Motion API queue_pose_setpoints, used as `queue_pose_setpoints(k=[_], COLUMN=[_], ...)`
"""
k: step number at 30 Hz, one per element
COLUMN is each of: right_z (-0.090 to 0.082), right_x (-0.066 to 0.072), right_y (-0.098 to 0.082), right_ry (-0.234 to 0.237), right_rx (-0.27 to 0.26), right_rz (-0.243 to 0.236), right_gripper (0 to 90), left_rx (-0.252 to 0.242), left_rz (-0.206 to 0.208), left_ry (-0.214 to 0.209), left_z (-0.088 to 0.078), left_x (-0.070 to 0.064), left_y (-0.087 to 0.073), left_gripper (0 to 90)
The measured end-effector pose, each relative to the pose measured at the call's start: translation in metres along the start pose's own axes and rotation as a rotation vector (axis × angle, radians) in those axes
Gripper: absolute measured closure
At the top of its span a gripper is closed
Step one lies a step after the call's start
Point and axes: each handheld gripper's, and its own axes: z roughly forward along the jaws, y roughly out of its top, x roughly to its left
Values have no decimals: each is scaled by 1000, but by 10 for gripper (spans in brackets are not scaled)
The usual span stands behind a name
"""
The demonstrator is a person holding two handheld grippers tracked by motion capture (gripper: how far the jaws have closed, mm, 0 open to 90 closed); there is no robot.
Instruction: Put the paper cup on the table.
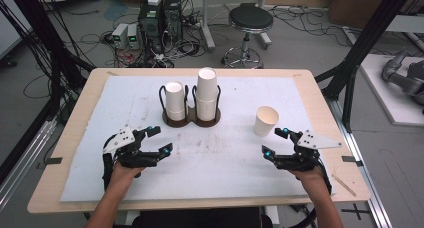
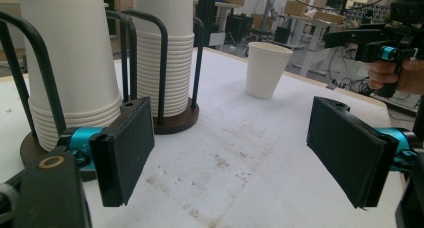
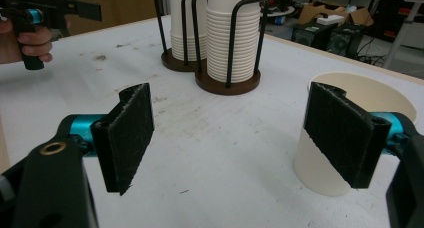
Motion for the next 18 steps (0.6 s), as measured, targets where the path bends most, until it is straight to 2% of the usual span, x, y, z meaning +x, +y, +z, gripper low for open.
queue_pose_setpoints(k=[18], right_z=[-1], right_x=[-4], right_y=[1], right_ry=[-5], right_rx=[-12], right_rz=[6], right_gripper=[206], left_rx=[9], left_rz=[-12], left_ry=[2], left_z=[2], left_x=[4], left_y=[-3], left_gripper=[192])
